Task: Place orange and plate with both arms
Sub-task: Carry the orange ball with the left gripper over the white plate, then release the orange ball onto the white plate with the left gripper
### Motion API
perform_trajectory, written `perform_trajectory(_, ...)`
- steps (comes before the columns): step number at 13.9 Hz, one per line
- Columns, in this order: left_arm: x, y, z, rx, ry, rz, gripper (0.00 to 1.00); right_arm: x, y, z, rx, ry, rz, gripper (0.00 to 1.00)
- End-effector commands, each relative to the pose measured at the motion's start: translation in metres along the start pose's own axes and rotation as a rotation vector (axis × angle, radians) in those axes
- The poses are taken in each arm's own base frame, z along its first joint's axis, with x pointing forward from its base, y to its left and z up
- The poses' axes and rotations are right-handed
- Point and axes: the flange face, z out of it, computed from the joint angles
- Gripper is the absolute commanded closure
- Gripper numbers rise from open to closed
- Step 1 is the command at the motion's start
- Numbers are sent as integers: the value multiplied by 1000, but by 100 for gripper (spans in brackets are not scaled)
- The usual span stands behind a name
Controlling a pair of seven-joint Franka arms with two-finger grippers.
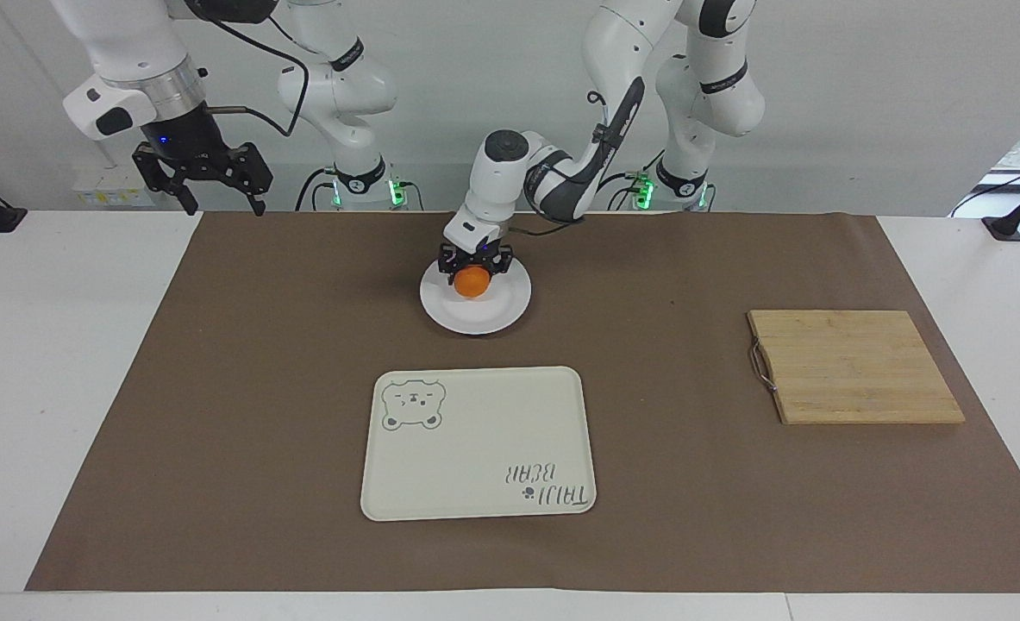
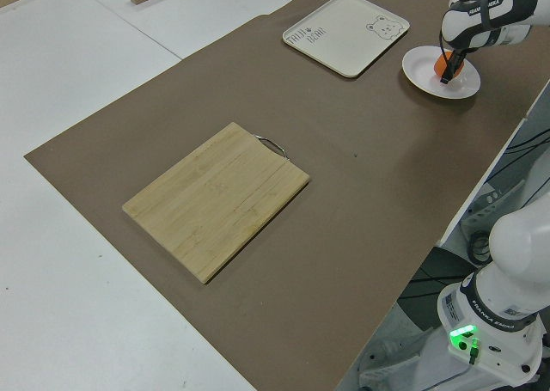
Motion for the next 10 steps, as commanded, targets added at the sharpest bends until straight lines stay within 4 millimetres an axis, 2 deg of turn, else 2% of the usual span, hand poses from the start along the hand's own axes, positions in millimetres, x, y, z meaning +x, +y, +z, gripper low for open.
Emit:
perform_trajectory(1,8,-2,-8,-13,16,-22,0,-9,1,1,5,2,-28,0)
perform_trajectory(3,21,-8,-21,-9,20,-36,0,-9,-5,3,59,-8,-29,0)
perform_trajectory(6,46,-22,-67,11,7,-71,0,-15,-10,11,154,-44,-22,0)
perform_trajectory(8,68,-39,-89,26,2,-64,0,-18,-14,25,198,-69,-57,0)
perform_trajectory(10,98,-59,-107,48,-12,-54,0,-18,-21,52,287,-98,-101,0)
